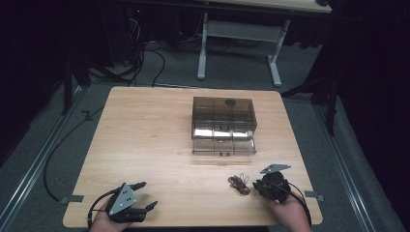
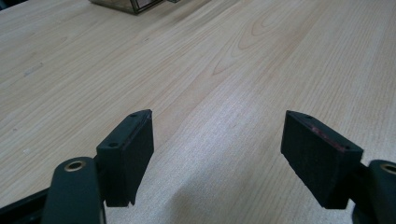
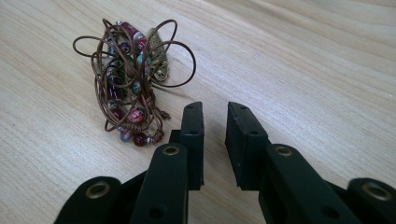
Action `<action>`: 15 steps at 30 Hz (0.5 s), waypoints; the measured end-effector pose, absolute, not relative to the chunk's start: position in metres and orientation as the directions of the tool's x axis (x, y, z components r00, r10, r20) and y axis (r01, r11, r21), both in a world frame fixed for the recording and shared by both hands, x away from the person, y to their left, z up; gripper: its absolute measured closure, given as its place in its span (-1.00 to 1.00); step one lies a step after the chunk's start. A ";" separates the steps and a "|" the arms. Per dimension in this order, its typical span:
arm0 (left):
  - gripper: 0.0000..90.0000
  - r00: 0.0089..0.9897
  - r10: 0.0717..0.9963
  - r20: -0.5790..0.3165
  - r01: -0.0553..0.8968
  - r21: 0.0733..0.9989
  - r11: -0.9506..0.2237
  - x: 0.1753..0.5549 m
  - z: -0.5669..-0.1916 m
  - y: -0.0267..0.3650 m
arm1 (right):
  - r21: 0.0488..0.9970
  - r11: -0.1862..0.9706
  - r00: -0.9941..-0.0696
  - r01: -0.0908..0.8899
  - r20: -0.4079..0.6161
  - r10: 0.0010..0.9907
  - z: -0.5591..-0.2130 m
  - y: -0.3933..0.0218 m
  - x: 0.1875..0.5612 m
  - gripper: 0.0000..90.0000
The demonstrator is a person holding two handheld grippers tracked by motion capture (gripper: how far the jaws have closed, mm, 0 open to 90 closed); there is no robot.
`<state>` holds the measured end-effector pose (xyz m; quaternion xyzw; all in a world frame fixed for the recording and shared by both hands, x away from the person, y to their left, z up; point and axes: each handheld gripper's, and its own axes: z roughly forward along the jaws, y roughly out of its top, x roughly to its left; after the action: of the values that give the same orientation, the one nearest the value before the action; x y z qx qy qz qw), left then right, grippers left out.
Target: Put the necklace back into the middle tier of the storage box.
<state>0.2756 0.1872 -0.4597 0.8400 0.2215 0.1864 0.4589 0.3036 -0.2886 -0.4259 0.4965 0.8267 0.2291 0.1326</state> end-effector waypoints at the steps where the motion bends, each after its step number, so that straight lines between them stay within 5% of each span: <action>1: -0.42 0.832 0.543 0.109 0.200 0.855 -0.479 0.276 -0.460 0.187 | 0.511 0.402 -0.472 0.760 0.008 0.882 -0.426 -0.289 0.304 0.72; 15: -0.42 0.837 0.537 0.108 0.197 0.855 -0.480 0.275 -0.460 0.187 | 0.359 0.455 -0.499 0.815 0.036 0.866 -0.414 -0.283 0.318 0.64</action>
<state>0.2752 0.1872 -0.4598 0.8402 0.2182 0.1842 0.4610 0.3181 -0.2833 -0.4136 0.4948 0.8494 0.1670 0.0761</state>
